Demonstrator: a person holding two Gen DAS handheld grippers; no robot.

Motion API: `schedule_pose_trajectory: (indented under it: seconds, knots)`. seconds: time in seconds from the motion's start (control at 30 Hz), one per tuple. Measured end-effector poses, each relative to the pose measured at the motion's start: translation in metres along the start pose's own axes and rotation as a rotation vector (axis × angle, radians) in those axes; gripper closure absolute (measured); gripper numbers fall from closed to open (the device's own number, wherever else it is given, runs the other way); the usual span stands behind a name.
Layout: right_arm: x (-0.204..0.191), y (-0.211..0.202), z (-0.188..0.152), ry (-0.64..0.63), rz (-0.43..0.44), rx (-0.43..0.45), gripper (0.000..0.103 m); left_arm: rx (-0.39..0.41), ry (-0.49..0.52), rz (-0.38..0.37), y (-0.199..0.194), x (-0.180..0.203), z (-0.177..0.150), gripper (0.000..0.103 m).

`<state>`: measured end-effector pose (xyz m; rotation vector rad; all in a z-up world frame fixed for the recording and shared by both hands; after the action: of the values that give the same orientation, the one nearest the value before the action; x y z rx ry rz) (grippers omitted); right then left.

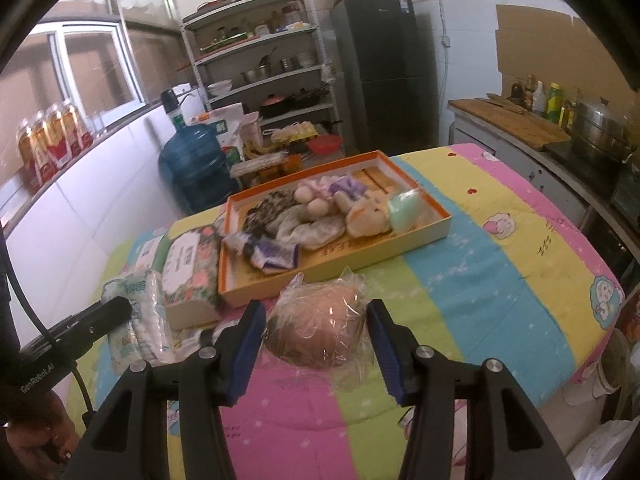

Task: Organize soft objects
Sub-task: 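Carry the tissue pack and bread bag over the gold box with both grippers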

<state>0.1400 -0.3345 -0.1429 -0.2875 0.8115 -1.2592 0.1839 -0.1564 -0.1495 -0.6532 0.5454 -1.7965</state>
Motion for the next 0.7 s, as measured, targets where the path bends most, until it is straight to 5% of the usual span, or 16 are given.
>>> schedule_pose_trajectory:
  seconds: [0.7]
  knots:
    - [0.079, 0.055, 0.100, -0.039, 0.025, 0.004, 0.050, -0.027, 0.076, 0.008, 0.103, 0.077, 0.064, 0.080]
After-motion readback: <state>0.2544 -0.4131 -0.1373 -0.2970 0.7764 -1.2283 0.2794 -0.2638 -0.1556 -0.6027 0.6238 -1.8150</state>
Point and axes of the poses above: each gripper's, at about its wrist camera, not at the fingertips, and y roughly the way its jaws point, x to its right, z to its top, the point moved 9 cm from there along y, roughly the way its jaws point, and after that the axes turned 15 degrees about z, right-handed, at the moved point
